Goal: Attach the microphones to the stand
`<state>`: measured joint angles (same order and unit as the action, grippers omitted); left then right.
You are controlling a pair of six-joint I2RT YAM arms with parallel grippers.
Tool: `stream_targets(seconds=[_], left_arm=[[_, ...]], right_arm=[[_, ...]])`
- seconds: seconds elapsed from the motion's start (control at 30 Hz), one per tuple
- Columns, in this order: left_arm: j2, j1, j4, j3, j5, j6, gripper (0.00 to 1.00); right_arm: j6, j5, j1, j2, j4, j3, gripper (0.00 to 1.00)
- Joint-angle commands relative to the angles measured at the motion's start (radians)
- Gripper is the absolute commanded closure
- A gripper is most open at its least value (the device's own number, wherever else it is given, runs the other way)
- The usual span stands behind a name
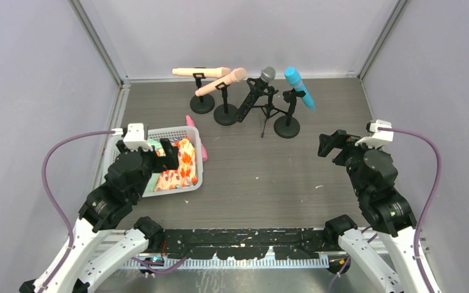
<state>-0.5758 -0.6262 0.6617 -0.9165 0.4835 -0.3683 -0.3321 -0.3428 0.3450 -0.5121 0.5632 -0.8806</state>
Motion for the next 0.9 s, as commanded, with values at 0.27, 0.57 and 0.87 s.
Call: stream_targets(seconds=[0.27, 0.57, 0.87], left_arm=[[0.074, 0.006, 0.002, 0.004, 0.010, -0.017, 0.00], [0.082, 0.006, 0.003, 0.008, 0.008, -0.017, 0.00], [0.073, 0.005, 0.004, 0.010, 0.007, -0.011, 0.00]], right_arm=[[0.119, 0.052, 0.000, 0.091, -0.087, 0.077, 0.00], [0.124, 0.072, -0.001, 0.094, -0.104, 0.086, 0.00], [0.117, 0.089, 0.000, 0.093, -0.125, 0.106, 0.00]])
